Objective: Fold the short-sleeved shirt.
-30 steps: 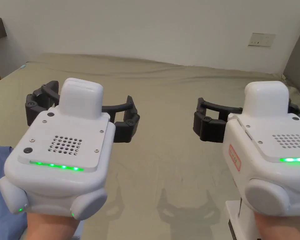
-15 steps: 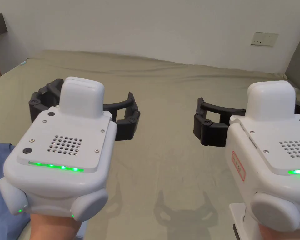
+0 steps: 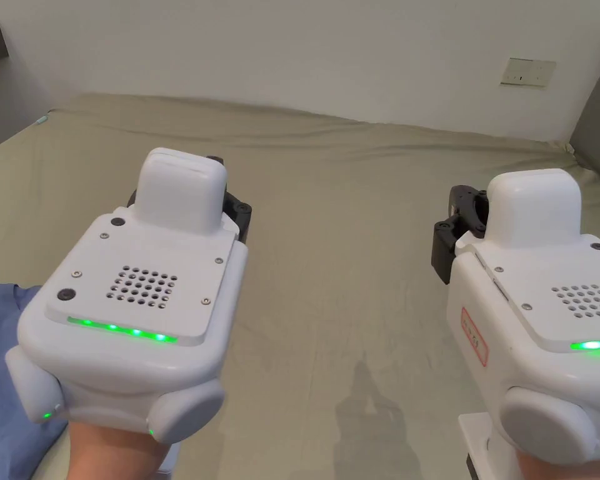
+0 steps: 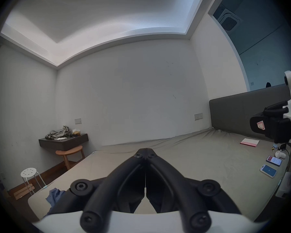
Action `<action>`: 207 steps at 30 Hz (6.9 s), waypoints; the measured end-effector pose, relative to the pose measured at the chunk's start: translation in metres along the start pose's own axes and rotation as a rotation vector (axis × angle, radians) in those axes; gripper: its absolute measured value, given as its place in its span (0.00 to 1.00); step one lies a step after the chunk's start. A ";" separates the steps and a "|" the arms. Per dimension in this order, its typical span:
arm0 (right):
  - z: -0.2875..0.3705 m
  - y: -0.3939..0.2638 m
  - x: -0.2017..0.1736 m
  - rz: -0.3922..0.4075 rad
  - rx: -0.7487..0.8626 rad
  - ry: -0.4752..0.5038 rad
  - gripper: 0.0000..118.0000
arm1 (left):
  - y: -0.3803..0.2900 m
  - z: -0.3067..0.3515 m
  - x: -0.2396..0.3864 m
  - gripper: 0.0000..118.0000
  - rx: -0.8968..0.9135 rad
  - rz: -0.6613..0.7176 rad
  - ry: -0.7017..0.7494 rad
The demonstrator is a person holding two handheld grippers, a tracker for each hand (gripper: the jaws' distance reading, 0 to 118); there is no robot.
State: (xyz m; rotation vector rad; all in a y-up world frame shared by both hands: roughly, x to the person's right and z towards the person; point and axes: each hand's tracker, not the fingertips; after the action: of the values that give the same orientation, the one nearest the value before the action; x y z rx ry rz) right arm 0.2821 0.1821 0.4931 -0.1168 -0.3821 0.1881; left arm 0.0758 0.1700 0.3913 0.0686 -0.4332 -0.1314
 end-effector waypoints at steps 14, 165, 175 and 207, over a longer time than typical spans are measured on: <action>-0.004 -0.005 0.004 0.014 -0.026 -0.014 0.01 | 0.000 -0.007 -0.004 0.00 -0.024 0.052 -0.006; 0.015 -0.025 0.079 -0.116 -0.070 -0.089 0.01 | 0.138 -0.106 0.002 0.00 0.166 -0.055 -0.370; -0.011 -0.081 0.131 -0.142 -0.205 -0.192 0.01 | -0.012 -0.250 0.167 0.00 -0.254 -0.213 -0.508; -0.041 -0.059 0.105 -0.031 -0.181 -0.086 0.01 | -0.055 -0.135 0.054 0.99 -0.304 0.127 -0.235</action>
State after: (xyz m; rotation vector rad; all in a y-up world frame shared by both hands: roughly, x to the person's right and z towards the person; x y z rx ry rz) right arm 0.4025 0.1424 0.5021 -0.2816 -0.4867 0.1275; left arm 0.1750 0.1133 0.2861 -0.2751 -0.6459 -0.0790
